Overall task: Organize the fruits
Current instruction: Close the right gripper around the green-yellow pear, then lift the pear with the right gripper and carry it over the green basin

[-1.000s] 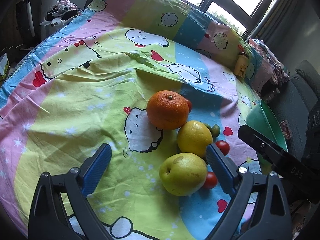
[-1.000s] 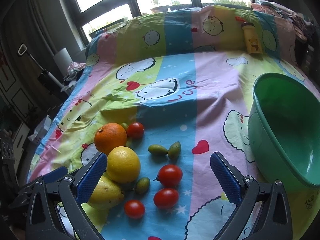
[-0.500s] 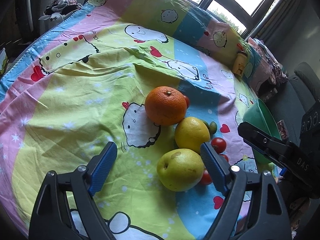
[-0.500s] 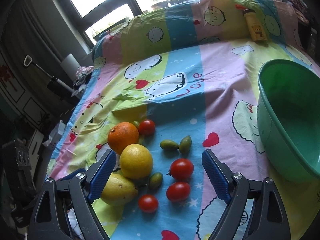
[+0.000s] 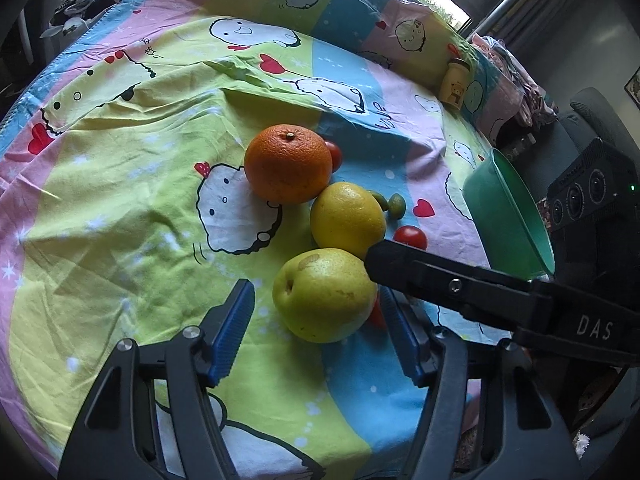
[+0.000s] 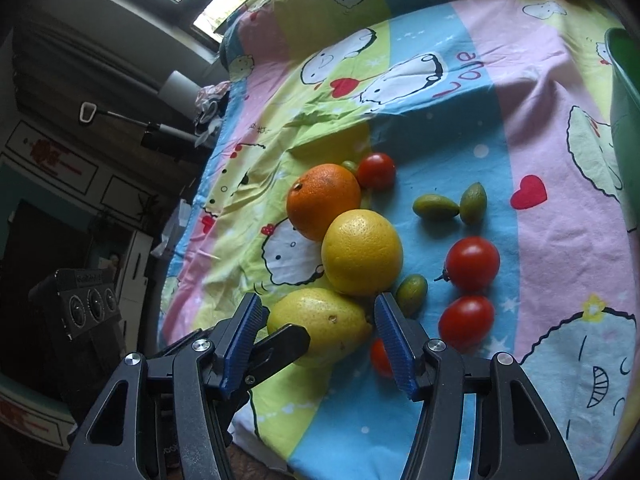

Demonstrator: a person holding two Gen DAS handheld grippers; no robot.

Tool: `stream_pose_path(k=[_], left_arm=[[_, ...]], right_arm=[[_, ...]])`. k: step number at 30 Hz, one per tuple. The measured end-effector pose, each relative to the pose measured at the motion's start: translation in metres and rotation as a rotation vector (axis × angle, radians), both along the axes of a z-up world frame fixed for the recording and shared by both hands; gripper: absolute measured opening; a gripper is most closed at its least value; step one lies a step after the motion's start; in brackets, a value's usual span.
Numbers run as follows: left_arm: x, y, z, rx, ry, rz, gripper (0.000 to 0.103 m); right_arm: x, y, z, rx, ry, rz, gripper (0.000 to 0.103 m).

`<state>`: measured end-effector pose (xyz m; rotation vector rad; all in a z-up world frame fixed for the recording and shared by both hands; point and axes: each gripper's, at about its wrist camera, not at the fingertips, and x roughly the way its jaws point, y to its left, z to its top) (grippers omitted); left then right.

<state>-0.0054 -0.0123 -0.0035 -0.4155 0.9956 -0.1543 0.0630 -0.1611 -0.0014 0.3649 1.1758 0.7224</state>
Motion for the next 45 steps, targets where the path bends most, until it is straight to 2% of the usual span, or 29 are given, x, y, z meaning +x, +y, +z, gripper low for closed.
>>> stream_pose_path(k=[12,20,23,25,27,29,34,45], left_arm=[[0.005,-0.005,-0.012,-0.009,0.042,-0.022,0.065],[0.007,-0.012,-0.014,0.014,0.037,-0.042,0.064],[0.007,-0.013,-0.015,-0.002,0.036,-0.060,0.064],[0.007,-0.015,-0.016,-0.017,0.038,-0.073,0.062],[0.007,-0.018,-0.017,-0.001,0.040,-0.075,0.057],[0.005,-0.020,-0.016,0.016,0.037,-0.081,0.057],[0.004,-0.019,-0.015,0.015,0.040,-0.081,0.058],[-0.004,-0.039,0.020,0.049,-0.098,-0.082,0.057]], right_arm=[[0.005,0.006,-0.014,-0.010,0.074,0.034,0.061],[0.006,0.012,-0.016,-0.029,0.068,0.039,0.067],[0.006,0.015,-0.017,-0.039,0.060,0.044,0.069],[0.006,0.017,-0.018,-0.050,0.055,0.051,0.071],[0.007,0.020,-0.022,-0.067,0.062,0.055,0.072],[0.008,0.022,-0.029,-0.062,0.096,0.063,0.072],[0.005,0.026,-0.027,-0.077,0.072,0.067,0.072],[-0.005,0.009,0.011,-0.052,-0.069,0.044,0.071]])
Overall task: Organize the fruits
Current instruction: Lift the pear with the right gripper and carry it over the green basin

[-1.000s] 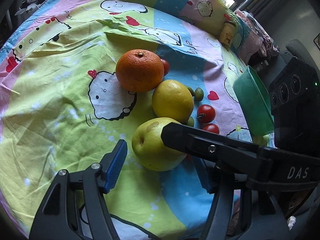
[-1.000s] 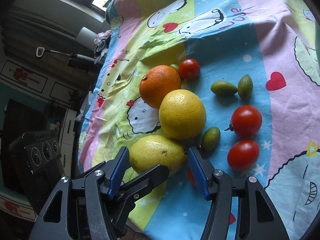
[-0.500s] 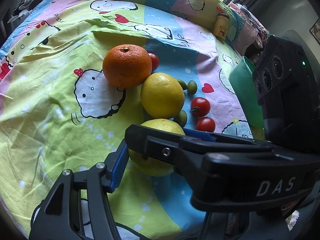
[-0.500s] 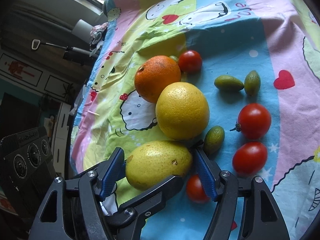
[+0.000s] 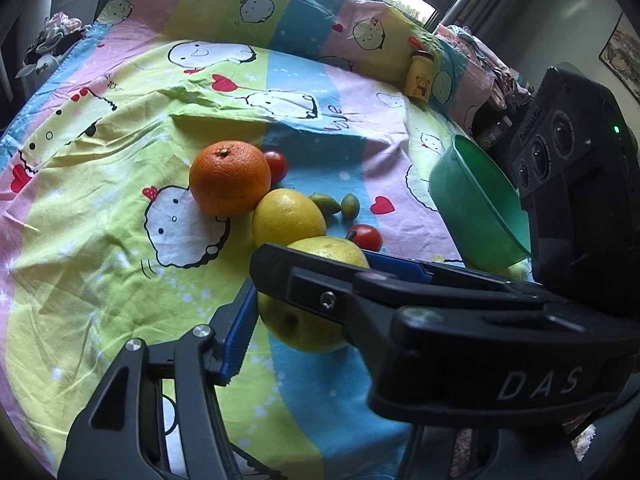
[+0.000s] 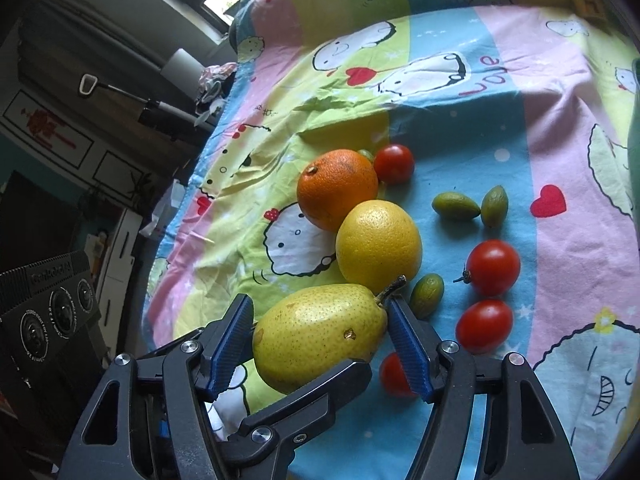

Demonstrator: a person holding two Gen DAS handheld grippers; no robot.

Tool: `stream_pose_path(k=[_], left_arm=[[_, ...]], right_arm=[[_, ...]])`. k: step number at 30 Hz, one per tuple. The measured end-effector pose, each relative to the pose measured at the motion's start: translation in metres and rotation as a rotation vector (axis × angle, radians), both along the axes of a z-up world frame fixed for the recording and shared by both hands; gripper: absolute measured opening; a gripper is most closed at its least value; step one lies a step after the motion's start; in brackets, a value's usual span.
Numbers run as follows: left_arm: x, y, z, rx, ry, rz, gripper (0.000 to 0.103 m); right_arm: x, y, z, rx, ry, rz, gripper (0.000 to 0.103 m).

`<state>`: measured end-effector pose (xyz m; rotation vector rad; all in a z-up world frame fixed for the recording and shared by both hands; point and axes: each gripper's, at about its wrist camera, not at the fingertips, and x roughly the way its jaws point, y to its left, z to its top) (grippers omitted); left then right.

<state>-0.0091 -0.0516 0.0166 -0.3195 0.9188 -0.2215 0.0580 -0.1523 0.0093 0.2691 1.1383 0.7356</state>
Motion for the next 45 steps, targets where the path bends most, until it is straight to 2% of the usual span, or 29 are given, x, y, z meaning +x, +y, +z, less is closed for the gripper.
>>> stream_pose_path(k=[5,10,18,23,29,33,36,45], left_arm=[[0.004,-0.018,0.020,0.021,-0.056,-0.029,0.057],[0.012,-0.041,0.041,0.076,-0.121,-0.075,0.057],[0.029,-0.082,0.066,0.114,-0.187,-0.160,0.057],[0.044,-0.106,0.083,0.124,-0.205,-0.226,0.057],[0.064,-0.131,0.102,0.118,-0.268,-0.292,0.057],[0.077,-0.155,0.095,0.163,-0.265,-0.341,0.057],[0.090,-0.172,0.085,0.170,-0.232,-0.367,0.057],[0.121,-0.200,0.060,0.122,-0.171,-0.452,0.057]], right_arm=[[0.000,-0.019,0.021,0.039,-0.062,-0.038,0.071],[0.001,-0.045,0.041,0.089,-0.117,-0.081,0.071],[0.008,-0.092,0.064,0.146,-0.186,-0.192,0.068],[0.016,-0.120,0.079,0.160,-0.213,-0.267,0.066],[0.030,-0.145,0.104,0.133,-0.290,-0.316,0.065],[0.037,-0.170,0.095,0.168,-0.303,-0.365,0.065],[0.047,-0.190,0.079,0.209,-0.257,-0.411,0.065],[0.066,-0.224,0.055,0.189,-0.189,-0.523,0.064]])
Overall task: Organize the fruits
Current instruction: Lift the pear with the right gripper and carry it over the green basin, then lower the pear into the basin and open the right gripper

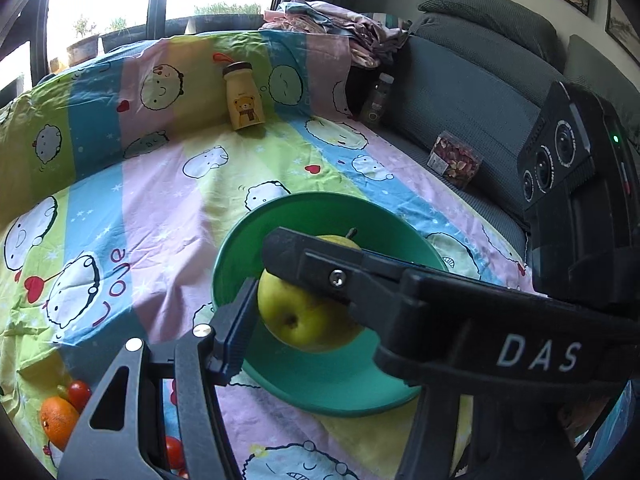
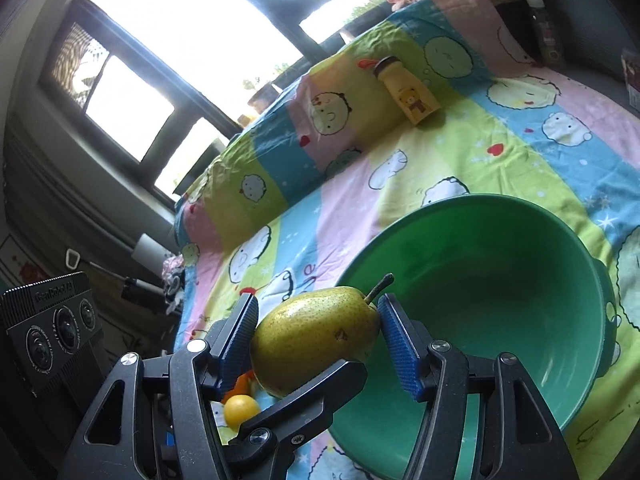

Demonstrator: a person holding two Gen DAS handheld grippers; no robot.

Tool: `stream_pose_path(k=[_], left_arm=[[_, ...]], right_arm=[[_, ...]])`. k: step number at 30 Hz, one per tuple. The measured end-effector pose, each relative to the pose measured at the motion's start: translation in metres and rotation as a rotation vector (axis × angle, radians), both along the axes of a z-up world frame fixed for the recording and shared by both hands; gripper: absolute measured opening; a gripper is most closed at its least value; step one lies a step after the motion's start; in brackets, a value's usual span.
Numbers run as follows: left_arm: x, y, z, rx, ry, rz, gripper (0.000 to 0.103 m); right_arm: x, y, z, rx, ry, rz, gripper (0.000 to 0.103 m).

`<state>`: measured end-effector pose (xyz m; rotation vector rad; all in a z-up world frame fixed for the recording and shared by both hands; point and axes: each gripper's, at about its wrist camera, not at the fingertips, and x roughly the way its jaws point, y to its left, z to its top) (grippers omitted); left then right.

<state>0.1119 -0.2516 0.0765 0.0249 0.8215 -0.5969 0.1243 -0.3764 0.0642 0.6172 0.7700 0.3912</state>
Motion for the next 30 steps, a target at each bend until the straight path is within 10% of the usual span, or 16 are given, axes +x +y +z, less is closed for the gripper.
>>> stream_pose_path(k=[18,30], left_arm=[[0.028,-0.020,-0.043,0.017,0.188,0.013,0.058],[0.010,0.006,-0.025,-0.029,0.128,0.044,0.069]], right_arm=[[0.018,-0.015,-0.033,-0.113,0.145,-0.106,0.063],[0.014,-0.017,-0.029,-0.172,0.125,-0.193,0.069]])
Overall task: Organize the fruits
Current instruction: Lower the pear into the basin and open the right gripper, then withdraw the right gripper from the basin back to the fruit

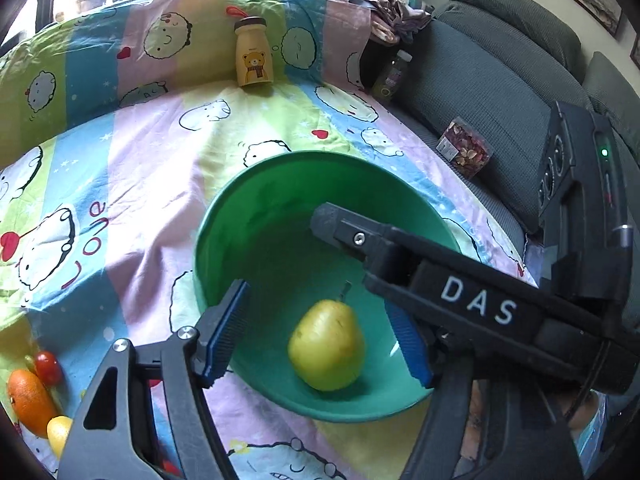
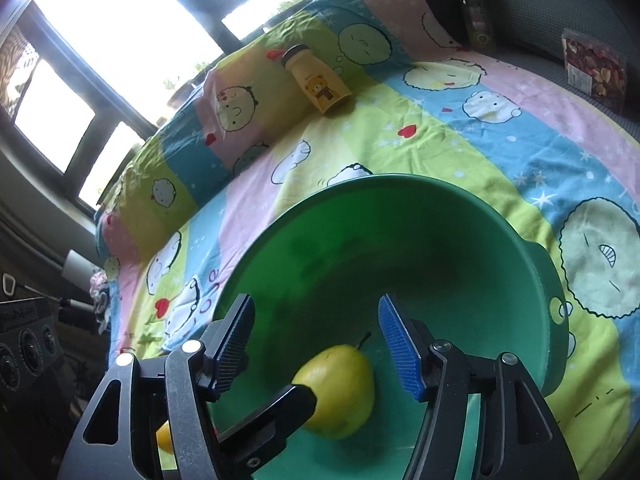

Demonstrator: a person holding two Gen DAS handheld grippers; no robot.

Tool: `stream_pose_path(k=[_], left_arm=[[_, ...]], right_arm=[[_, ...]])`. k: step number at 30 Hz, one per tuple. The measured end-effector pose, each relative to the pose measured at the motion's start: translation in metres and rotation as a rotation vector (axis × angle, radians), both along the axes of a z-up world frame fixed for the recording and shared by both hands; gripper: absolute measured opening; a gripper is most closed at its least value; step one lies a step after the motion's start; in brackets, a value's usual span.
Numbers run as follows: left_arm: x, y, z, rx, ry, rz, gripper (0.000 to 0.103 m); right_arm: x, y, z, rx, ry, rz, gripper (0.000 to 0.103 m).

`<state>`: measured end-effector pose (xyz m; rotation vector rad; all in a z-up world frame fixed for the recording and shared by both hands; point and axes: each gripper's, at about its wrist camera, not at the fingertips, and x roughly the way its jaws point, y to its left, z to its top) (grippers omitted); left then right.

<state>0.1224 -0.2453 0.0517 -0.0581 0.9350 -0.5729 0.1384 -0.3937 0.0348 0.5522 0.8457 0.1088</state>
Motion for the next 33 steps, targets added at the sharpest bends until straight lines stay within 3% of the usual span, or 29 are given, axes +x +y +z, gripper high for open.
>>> stream_pose_path(k=[10,17,23,33], left_arm=[[-0.046,0.087,0.021,-0.072,-0.069,0.183,0.070],[-0.079,0.155,0.015,-0.017,-0.112,0.384,0.075],[-0.096,0.204,0.002,-0.027,-0.100,0.526,0.075],[-0.105,0.243,-0.019,-0.068,-0.049,0.626,0.075]], right_arm=[[-0.004,0.025,0.005,-0.171,-0.040,-0.030,0.072],[-0.005,0.041,-0.007,-0.241,-0.024,0.009,0.072],[-0.005,0.038,-0.010,-0.294,-0.028,-0.041,0.072],[-0.008,0.048,-0.010,-0.462,0.043,-0.134,0.072]])
